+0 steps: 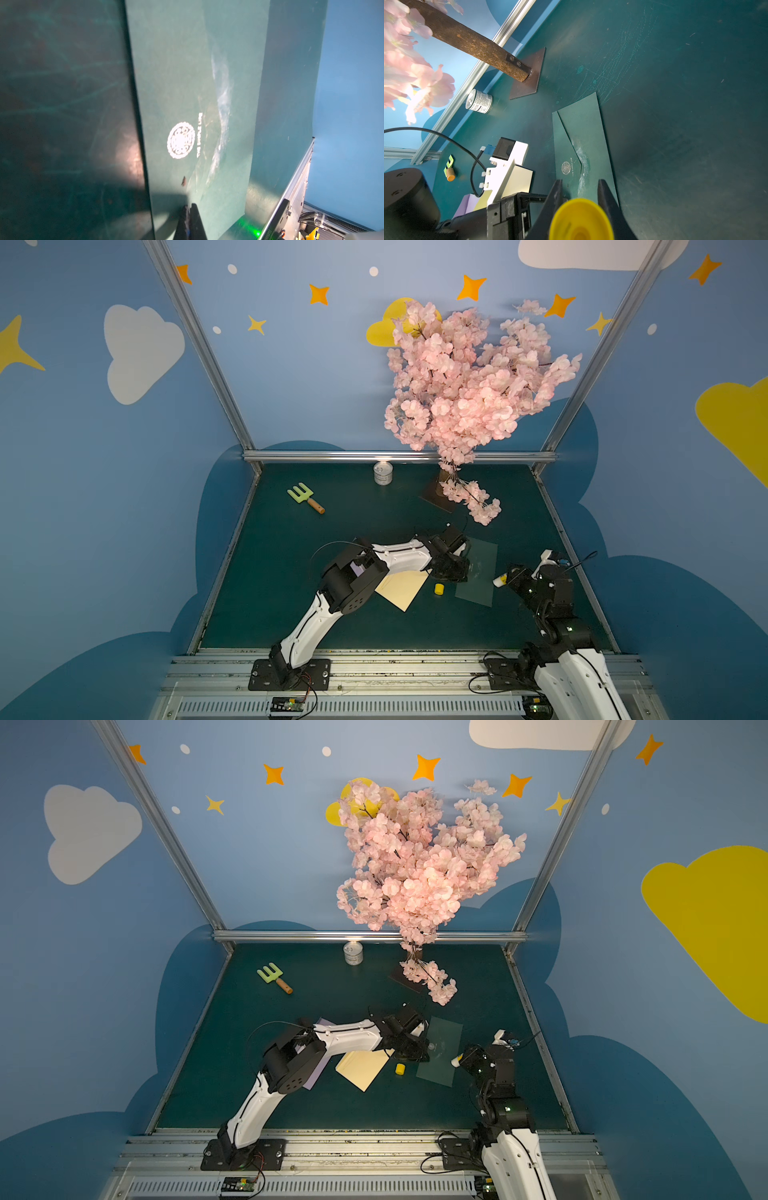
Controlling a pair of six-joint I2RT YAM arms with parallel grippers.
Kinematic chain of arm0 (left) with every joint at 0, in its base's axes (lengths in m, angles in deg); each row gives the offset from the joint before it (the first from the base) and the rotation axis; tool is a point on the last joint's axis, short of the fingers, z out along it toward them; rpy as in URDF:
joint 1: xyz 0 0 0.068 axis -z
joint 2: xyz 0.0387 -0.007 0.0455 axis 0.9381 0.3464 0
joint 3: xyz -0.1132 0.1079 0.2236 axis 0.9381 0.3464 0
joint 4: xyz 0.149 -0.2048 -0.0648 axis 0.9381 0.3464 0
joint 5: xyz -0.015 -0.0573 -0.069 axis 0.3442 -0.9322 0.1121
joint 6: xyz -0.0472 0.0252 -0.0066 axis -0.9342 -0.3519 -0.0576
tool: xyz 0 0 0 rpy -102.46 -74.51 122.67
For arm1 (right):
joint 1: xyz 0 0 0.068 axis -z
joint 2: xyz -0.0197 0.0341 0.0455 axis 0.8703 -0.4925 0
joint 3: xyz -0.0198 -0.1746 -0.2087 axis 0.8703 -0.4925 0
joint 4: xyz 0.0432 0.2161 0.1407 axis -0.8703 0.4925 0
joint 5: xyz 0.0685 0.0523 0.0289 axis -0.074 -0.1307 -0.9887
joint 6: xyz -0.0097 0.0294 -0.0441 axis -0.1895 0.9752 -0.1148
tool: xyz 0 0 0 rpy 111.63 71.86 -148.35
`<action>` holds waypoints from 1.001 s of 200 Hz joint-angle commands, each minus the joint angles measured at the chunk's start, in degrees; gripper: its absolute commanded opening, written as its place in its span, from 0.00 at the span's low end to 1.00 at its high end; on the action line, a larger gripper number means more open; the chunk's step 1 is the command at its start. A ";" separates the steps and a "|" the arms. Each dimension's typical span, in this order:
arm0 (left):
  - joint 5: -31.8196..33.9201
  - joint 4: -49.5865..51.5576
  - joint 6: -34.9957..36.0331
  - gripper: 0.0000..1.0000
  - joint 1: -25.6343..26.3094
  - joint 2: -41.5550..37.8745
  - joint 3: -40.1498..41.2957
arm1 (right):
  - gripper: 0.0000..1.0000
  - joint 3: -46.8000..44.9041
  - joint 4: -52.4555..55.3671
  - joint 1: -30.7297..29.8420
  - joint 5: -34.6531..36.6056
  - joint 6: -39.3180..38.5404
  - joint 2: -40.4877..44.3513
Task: Seal the envelope with a glue stick
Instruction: Seal the envelope at the center of the board.
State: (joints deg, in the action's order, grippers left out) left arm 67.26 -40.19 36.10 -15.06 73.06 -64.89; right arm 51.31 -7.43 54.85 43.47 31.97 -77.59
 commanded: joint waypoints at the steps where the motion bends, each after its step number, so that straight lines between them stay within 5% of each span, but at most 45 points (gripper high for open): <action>1: 1.64 6.41 1.51 0.03 0.17 -0.37 -2.40 | 0.00 0.40 0.65 0.26 -1.14 0.27 0.72; 61: 0.48 8.84 3.50 0.06 -0.57 -1.98 -10.95 | 0.00 0.69 -0.45 0.20 -2.41 -0.39 0.85; 129: 5.62 9.68 5.69 0.21 -3.43 -16.81 3.56 | 0.00 -4.04 -16.76 -0.87 -16.67 -1.91 0.40; 161: 11.86 13.30 7.57 0.66 -3.67 -26.33 10.44 | 0.00 -4.99 -26.00 -4.78 -21.74 -5.45 -2.01; 200: 17.77 14.55 6.38 0.73 -6.82 -39.69 22.64 | 0.00 -3.66 -32.18 -16.76 -18.29 -14.29 -7.63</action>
State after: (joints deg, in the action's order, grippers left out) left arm 79.47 -28.41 42.35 -19.67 39.95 -48.30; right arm 46.22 -31.91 44.38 24.30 25.33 -82.61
